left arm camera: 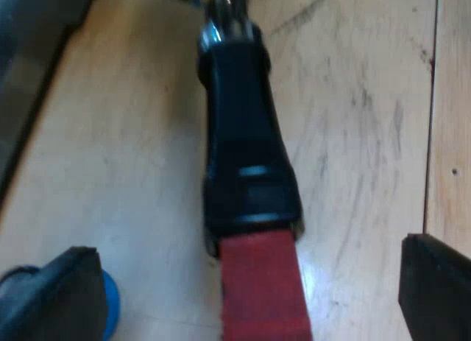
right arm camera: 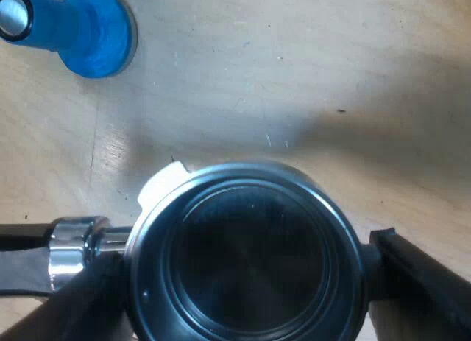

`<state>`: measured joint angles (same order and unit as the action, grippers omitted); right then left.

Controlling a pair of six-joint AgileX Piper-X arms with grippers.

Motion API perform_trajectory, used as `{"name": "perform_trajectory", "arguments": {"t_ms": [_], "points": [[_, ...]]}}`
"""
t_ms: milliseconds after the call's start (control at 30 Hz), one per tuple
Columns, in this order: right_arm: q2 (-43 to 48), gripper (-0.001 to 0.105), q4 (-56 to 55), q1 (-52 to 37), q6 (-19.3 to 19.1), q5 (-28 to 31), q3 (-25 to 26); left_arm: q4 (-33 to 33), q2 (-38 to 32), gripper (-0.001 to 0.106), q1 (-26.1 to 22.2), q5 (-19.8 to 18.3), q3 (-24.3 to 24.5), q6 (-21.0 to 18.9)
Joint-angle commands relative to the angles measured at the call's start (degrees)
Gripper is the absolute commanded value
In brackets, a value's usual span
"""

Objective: Put the handle in the coffee machine

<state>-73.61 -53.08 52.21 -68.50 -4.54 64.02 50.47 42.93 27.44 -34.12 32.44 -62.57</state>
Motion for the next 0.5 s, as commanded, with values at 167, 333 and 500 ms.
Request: {"name": "perform_trajectory", "arguments": {"t_ms": [167,333,500], "points": [[0.89,0.000,0.12,0.07,0.42,-1.41,0.46,-4.45,-0.02,0.082,0.36,-0.24,-4.87,1.17],[0.89,0.000,0.12,0.07,0.52,-2.18,0.46,-6.75,-0.02,0.082,0.36,-0.24,-5.53,1.16],[0.89,0.000,0.29,0.07,0.56,-2.18,0.46,-8.62,-0.02,0.082,0.36,-0.24,-5.53,1.16]]}}
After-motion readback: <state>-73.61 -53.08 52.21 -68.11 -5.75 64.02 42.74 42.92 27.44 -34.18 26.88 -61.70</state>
